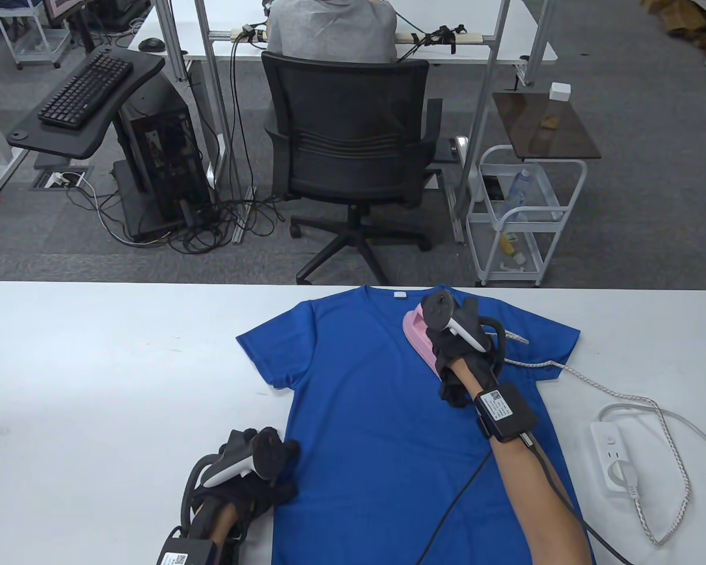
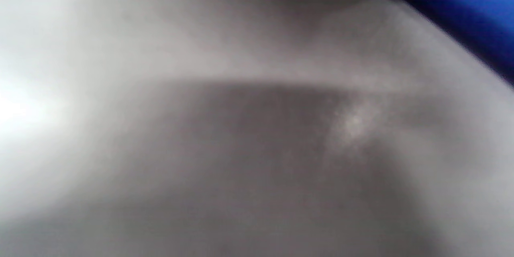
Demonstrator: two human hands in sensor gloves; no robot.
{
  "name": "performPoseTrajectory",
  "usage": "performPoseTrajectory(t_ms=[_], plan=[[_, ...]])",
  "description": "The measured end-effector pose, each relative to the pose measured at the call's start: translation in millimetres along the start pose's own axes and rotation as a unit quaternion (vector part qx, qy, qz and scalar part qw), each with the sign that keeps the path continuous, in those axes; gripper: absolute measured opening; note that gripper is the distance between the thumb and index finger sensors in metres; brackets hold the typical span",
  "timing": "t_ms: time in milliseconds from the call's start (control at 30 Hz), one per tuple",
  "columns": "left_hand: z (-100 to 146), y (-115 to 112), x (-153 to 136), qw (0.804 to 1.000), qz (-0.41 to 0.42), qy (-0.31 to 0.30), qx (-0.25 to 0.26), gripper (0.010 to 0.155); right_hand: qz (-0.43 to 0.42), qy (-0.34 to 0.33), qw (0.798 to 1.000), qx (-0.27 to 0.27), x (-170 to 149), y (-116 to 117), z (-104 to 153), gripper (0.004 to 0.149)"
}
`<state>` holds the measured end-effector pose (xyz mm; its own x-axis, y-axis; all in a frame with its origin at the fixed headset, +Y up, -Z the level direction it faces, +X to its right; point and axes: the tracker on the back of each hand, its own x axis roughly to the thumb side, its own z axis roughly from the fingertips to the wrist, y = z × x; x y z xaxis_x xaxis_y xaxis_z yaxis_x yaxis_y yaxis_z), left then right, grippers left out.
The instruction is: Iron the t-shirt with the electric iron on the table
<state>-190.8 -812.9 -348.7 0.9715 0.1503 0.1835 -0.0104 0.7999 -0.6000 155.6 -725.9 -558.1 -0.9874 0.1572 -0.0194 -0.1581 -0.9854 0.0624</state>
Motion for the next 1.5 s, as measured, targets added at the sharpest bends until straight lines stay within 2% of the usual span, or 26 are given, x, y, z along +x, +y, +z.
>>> performPoseTrajectory(t_ms=[333,500,667,900,1133,1300,1500], plan=[[0,0,0,1.000,0.000,0.000,0.000,0.076,0.009,0.065,0.998,-0.021,1,1,-32,0.062],[0,0,0,1.000,0.000,0.000,0.000,0.076,0.008,0.068,0.997,-0.020,0,1,-35,0.062],[0,0,0,1.000,0.000,0.001,0.000,0.076,0.014,0.053,0.998,-0.013,-9,-1,-23,0.062],[0,0,0,1.000,-0.001,0.001,0.000,0.076,0.014,0.037,0.999,0.000,-38,-5,6,0.062],[0,0,0,1.000,-0.001,0.001,0.001,0.076,0.035,0.069,0.997,-0.007,-60,-8,21,0.062],[0,0,0,1.000,-0.001,0.001,0.000,0.076,0.048,0.112,0.992,-0.015,-65,-10,10,0.062],[0,0,0,1.000,0.001,0.001,0.002,0.076,0.049,0.152,0.987,-0.032,-66,-10,-25,0.062]])
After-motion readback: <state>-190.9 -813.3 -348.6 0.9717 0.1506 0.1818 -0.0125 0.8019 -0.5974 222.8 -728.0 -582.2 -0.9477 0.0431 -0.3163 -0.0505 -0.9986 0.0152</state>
